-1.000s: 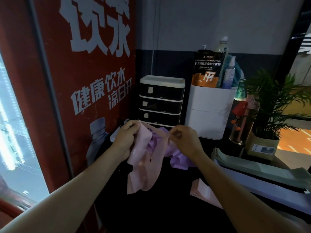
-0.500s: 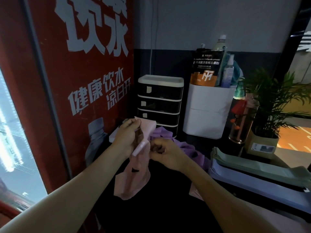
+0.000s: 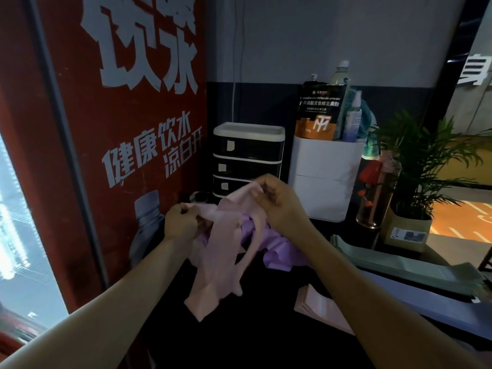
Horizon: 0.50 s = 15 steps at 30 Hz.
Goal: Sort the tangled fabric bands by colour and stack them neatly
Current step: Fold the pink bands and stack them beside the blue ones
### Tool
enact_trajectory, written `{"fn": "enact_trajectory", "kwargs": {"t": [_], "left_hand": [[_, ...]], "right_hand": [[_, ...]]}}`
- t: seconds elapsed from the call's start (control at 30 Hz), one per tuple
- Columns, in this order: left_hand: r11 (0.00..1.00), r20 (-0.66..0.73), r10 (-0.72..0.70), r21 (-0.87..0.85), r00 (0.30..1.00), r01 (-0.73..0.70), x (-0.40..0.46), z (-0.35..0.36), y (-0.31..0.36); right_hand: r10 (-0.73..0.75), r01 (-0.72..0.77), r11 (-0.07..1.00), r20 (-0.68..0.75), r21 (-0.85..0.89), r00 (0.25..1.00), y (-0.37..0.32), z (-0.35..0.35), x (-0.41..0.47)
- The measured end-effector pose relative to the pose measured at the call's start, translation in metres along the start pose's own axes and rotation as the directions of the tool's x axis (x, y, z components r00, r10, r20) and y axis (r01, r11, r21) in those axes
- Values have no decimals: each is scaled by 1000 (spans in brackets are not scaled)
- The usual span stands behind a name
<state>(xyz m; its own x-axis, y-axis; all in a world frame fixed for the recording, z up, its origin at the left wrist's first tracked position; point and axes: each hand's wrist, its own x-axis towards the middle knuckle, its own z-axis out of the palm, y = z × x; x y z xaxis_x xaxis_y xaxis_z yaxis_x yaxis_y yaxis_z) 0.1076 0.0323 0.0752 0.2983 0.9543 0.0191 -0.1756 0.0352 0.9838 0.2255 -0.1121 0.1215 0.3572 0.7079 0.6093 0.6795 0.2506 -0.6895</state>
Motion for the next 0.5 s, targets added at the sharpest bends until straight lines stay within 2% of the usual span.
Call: {"fn": "enact_trajectory", "kwargs": {"t": [0.1,0.23,0.3,0.33,0.4,0.5], "left_hand": [[986,38,-4,166,999,-2,4,-4,-10],[934,317,-35,348,948,-82,0,-4,-9],[909,374,5,386,927,-161,-1,0,-5],[873,384,53,430,922,-229,0,3,-4],[723,417,124,583,900,-370,-1,7,0],[567,454,226,658,862,-495,-6,10,8]], "right_hand": [[-19,20,999,-38,25,999,-8,-9,8],[0,1,1000,-51,20,999,-10,-14,12],[12,-12,1000,-55,-13,998,-8,-13,12],[20,-22,999,-60,-25,998,-7,-13,11],[39,-40,999,-68,-18,997,-7,-12,9],[64,-64,998,-70,-3,996,-8,-13,9]]}}
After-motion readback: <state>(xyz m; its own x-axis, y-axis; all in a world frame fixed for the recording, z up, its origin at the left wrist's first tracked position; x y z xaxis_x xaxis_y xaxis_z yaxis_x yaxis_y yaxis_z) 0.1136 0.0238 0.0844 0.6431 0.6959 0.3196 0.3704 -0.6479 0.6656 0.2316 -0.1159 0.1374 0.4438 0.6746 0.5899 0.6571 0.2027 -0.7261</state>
